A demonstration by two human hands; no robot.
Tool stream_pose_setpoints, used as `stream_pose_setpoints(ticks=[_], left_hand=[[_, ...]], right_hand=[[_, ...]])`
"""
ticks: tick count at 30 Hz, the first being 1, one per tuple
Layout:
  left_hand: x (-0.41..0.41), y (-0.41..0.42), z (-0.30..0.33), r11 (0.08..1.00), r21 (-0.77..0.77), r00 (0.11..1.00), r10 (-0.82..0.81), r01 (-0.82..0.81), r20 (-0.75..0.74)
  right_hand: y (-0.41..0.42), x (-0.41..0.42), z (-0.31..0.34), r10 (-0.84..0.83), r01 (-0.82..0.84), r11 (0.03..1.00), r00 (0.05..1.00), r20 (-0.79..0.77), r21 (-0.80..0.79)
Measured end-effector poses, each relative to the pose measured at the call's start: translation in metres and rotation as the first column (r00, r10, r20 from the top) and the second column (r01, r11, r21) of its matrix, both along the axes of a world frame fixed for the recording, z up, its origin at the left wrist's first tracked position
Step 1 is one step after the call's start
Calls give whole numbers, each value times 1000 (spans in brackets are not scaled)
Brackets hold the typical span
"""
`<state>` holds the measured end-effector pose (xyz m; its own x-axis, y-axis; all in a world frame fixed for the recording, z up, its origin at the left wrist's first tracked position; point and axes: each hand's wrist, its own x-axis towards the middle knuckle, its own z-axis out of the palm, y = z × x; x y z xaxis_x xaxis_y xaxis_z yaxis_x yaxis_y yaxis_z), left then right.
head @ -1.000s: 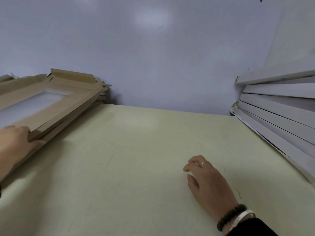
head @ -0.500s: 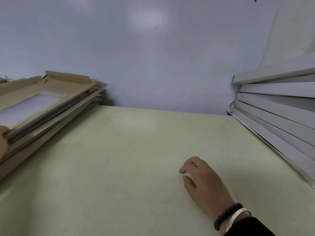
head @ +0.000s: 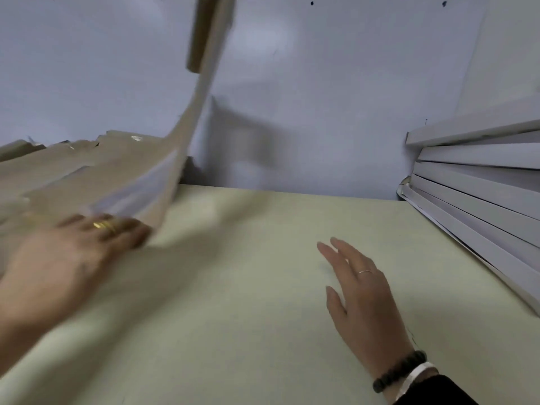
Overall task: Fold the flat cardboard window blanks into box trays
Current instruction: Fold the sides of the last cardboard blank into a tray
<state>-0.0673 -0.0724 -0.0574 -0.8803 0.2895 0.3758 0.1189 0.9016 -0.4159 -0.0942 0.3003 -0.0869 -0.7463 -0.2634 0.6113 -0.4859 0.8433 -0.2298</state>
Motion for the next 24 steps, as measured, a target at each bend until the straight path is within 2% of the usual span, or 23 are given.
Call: stream_pose_setpoints(ticks=[1,2,3,6,11,15,19,21,24], left_hand=[[5,21,1,999,38,999,-34,33,27],[11,42,3,983,84,986,-167,165,12],[16,60,-1,959,84,962,-271,271,-8],[28,83,-8,916,-1,916,-400,400,10],[23,88,-25,894,25,892,-448,447,53],[18,84,-29,884,63,881,-467,463,79],[15,83,-31,878,108,874,-477,467,95],[14,82,-34,896,155,888,-438,417,142],[15,78,-37,915,310,908,-340,259,246]], right_hand=[[-1,2,3,-4,5,1000,999,-48,17],[-2,4,6,-2,6,999,996,-88,45],[-3,6,7,7,4,996,992,-122,86],[-5,10,6,62,-23,971,985,-159,238],[-7,11,2,104,-59,940,987,-118,335],[-5,8,-14,240,-227,903,971,8,365],[-2,10,-16,294,-317,881,948,117,351],[-2,12,-15,309,-324,864,946,103,384],[0,14,-19,298,-314,847,949,107,430]])
